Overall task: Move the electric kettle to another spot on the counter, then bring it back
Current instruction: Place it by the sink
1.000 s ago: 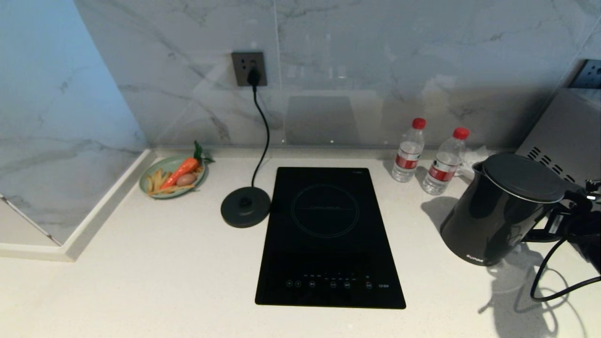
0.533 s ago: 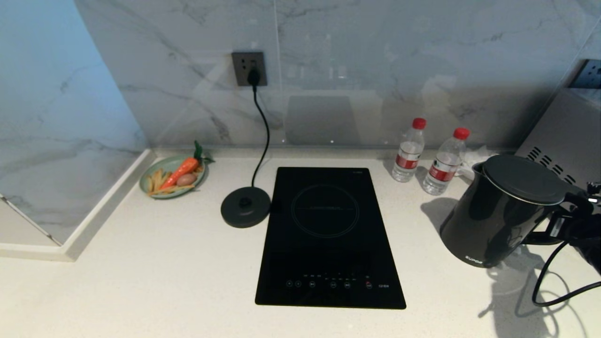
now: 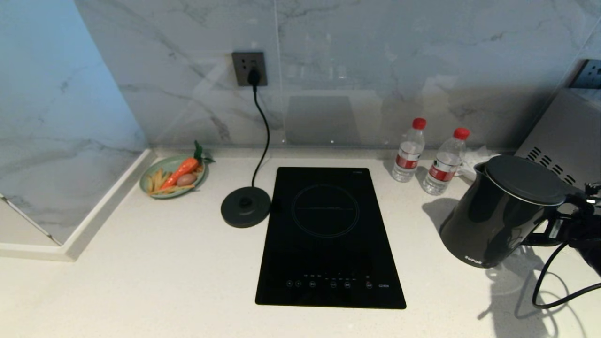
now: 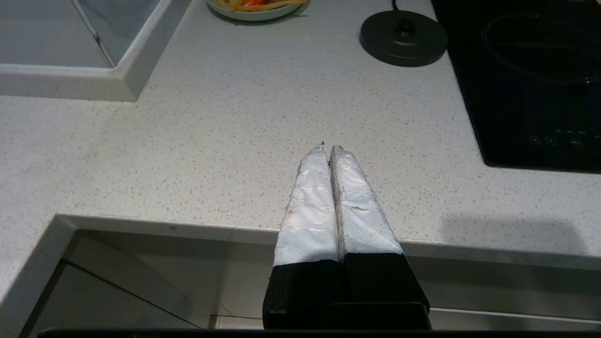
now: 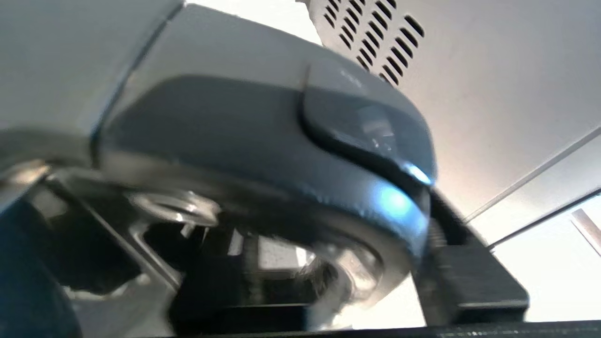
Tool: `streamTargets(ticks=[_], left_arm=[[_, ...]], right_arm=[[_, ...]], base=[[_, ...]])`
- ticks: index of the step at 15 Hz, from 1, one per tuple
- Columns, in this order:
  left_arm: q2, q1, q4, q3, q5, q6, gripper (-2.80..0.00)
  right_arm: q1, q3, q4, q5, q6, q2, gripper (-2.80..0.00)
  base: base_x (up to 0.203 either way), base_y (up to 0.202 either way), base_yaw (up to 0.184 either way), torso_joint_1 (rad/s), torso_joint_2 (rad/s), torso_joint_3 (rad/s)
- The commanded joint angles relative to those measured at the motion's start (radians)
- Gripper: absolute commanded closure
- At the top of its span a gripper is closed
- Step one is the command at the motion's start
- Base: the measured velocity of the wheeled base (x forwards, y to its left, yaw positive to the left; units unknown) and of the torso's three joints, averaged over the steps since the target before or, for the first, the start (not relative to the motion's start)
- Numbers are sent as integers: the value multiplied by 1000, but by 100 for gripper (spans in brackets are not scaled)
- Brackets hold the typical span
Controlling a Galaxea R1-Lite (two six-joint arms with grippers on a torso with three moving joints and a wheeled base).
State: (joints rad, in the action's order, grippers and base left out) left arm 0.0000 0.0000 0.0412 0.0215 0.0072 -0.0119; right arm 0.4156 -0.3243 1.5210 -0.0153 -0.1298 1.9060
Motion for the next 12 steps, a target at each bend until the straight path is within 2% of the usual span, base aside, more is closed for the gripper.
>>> streamTargets(ticks=[1,12], left_arm=[[0,0,0,0,0,0,0],[0,2,0,0,0,0,0]], right_arm=[[-1,12,9,0,-2,-8,-280],[-44,105,9,-1,-10,-64,-280]], base=[[0,0,0,0,0,0],[0,0,0,0,0,0]])
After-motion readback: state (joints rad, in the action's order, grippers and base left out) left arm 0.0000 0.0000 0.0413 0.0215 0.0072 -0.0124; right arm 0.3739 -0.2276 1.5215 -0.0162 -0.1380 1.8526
